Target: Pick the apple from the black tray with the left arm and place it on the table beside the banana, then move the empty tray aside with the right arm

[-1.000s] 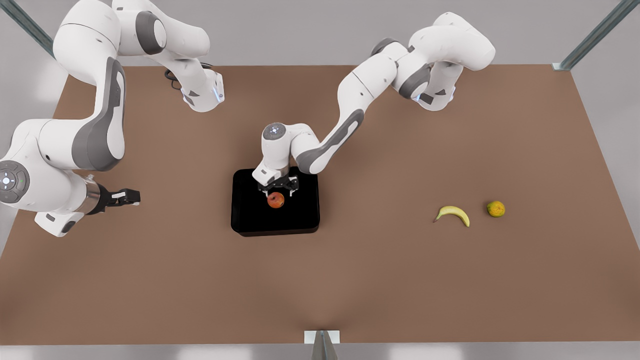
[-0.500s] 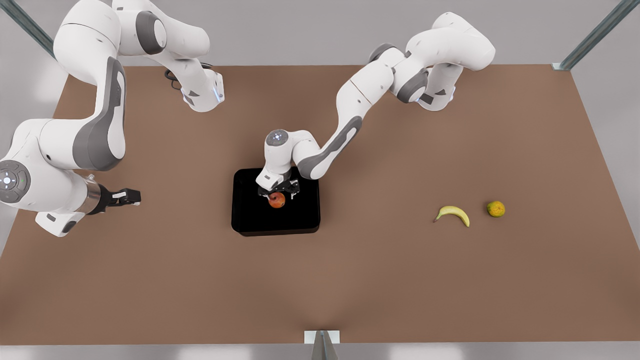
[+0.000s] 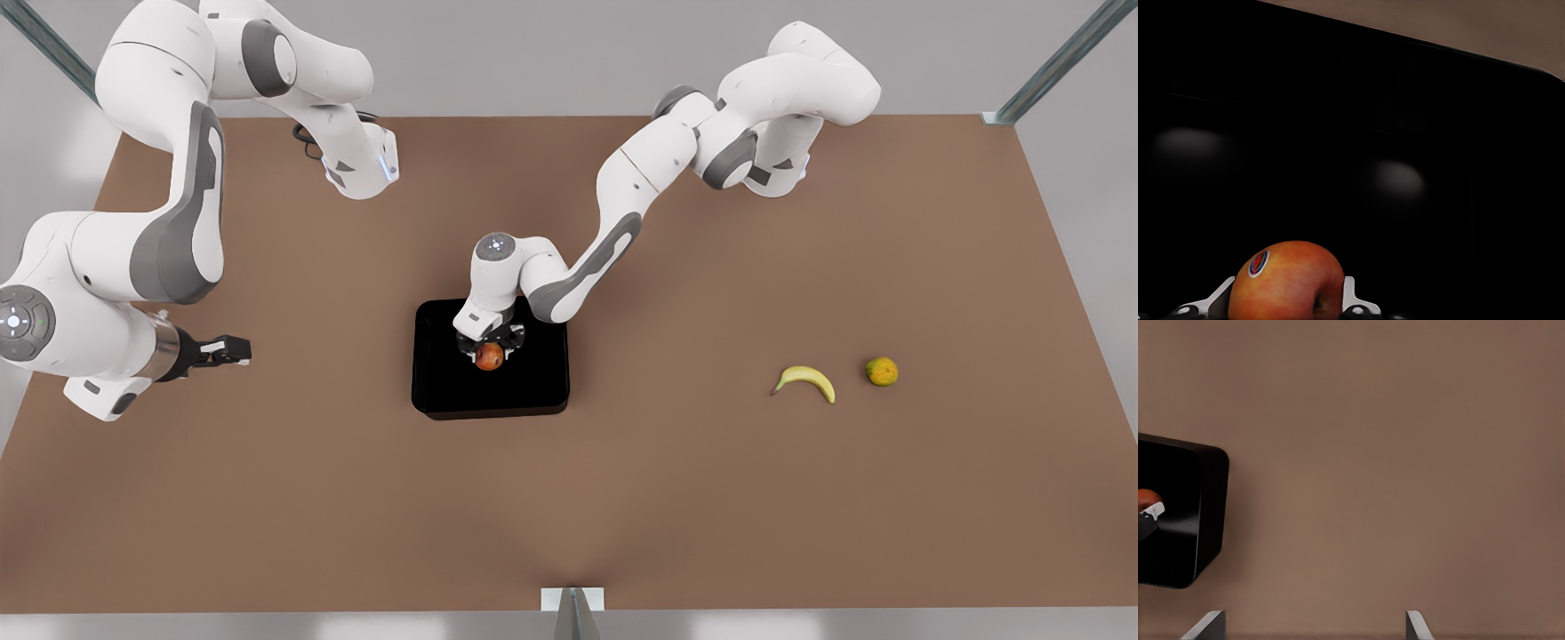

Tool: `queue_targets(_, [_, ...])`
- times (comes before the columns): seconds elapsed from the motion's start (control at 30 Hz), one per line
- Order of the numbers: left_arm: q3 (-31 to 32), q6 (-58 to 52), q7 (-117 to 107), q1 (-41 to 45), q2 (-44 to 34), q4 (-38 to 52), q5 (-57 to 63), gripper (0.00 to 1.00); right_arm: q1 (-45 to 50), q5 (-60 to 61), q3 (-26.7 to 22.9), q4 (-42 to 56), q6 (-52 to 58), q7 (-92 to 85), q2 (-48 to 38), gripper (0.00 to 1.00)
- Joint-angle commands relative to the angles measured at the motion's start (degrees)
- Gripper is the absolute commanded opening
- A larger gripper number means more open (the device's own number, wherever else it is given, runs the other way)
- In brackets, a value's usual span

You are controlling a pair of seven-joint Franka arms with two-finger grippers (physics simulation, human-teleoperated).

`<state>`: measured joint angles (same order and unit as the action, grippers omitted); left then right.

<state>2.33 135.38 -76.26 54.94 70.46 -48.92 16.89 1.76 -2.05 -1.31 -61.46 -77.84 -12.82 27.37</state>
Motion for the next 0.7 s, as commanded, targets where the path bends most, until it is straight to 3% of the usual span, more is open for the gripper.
queue_targets(0.0, [0.04,0.50,-2.40,0.00,-0.15,0.06,-0.01,0.68,0.00,0.03,-0.01,0.03,0.06,-0.01,-0.12,1.00])
queue_targets(0.13, [0.74,-5.03,-0.73,-0.18,-1.82,-0.03,-0.62,0.65,0.00,0.03,-0.01,0.03,-0.03,-0.01,-0.03,1.00])
queue_targets(0.3, [3.03,-25.23,18.41,-5.45,-10.51,-0.03,-14.68,0.65,0.09,0.03,-0.01,0.03,0.06,-0.01,-0.03,1.00])
queue_targets(0.37, [3.03,-39.28,30.27,-10.28,-15.78,-0.03,-19.87,0.65,2.10,0.38,0.26,0.11,0.06,0.34,-0.12,1.00])
queue_targets(0.5, [2.77,-60.75,53.40,-22.41,-19.66,-0.03,-20.67,0.65,18.28,0.82,1.05,0.38,2.61,18.01,-0.30,1.00])
queue_targets(0.6, [2.50,-62.86,67.72,-31.72,-19.57,-0.38,-18.12,0.65,20.04,0.91,3.15,0.47,7.88,20.46,-0.65,1.00])
queue_targets(0.67, [2.59,-63.22,76.60,-38.31,-18.87,-1.35,-17.06,0.65,18.11,12.06,2.89,-1.28,4.81,28.43,-0.56,1.00])
